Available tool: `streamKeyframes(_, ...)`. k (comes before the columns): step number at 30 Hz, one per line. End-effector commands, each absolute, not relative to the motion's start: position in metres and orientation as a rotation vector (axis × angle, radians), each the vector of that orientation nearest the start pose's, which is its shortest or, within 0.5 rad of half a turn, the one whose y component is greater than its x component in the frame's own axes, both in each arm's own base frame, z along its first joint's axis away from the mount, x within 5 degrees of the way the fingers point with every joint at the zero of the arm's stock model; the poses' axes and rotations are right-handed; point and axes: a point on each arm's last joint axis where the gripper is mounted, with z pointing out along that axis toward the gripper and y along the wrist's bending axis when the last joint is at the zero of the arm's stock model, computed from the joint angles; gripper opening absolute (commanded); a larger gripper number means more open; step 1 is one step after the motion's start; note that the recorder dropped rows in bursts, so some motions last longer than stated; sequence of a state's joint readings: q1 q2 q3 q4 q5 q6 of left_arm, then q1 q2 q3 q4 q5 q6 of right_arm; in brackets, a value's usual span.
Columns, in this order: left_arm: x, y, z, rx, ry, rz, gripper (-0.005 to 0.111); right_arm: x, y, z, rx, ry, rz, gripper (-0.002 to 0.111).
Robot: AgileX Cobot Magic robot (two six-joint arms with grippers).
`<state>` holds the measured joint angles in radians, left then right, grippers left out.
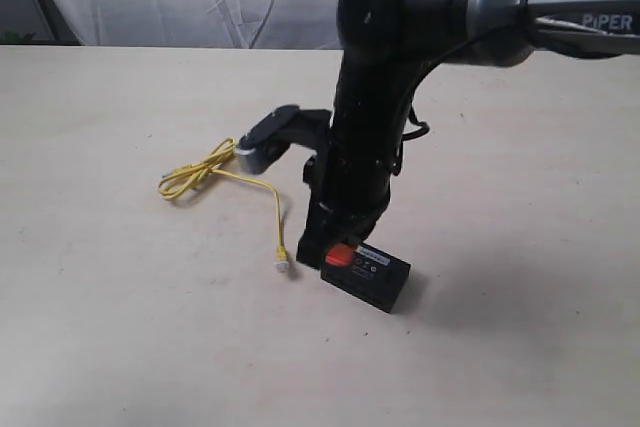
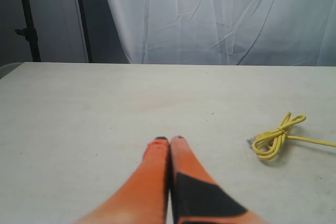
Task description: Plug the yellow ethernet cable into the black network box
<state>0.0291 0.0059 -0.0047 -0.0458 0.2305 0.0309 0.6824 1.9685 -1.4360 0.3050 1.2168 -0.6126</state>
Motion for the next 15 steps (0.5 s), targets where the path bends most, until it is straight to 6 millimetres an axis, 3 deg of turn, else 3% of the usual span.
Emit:
streamKeyframes(1, 0.056, 0.001, 0.192, -0.029, 1.715, 0.003, 0.0, 0.265, 0.261, 0.187, -1.822, 2.643, 0.366, -0.001)
streamKeyframes(4, 0.056, 0.001, 0.192, -0.029, 1.715, 0.003, 0.0, 0.262, 0.263, 0.182, -1.804, 2.669, 0.432, -0.001)
streamKeyframes(15, 0.056, 0.001, 0.192, -0.029, 1.715, 0.003, 0.0, 0.265, 0.27, 0.154, -1.81, 2.691, 0.41, -0.001)
